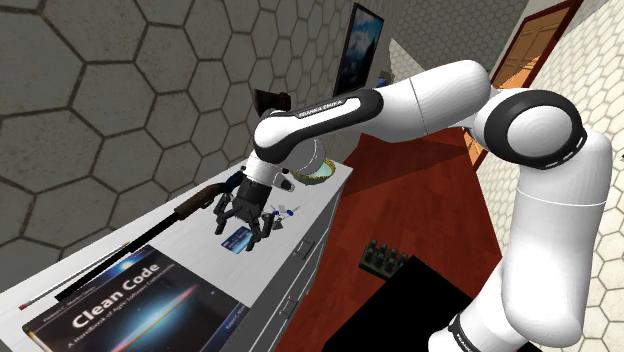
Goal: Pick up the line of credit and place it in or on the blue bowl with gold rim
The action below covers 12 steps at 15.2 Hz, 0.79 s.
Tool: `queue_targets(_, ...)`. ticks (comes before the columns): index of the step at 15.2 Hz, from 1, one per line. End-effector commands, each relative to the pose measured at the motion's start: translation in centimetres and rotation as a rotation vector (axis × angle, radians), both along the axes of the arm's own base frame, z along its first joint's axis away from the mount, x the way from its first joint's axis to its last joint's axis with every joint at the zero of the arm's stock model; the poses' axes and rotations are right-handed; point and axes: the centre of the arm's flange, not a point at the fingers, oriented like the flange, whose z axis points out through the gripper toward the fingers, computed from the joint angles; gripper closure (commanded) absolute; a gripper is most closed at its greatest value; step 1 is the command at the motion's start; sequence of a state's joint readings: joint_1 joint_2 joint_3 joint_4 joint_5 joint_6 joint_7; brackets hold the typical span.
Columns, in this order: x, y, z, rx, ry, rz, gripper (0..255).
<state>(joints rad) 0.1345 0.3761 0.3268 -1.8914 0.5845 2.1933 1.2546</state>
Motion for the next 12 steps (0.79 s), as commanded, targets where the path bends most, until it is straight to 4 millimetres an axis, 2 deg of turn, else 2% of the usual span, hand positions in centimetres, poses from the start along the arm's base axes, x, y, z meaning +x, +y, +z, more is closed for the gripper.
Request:
queue_targets(1, 0.0, 0.1, -0.14, 0.0, 0.0, 0.0, 0)
queue_targets(6, 0.0, 0.1, -0.14, 0.0, 0.0, 0.0, 0)
queue_targets(7, 0.0, 0.1, -0.14, 0.0, 0.0, 0.0, 255)
queue_targets(12, 0.0, 0.09, -0.14, 0.0, 0.0, 0.0, 255)
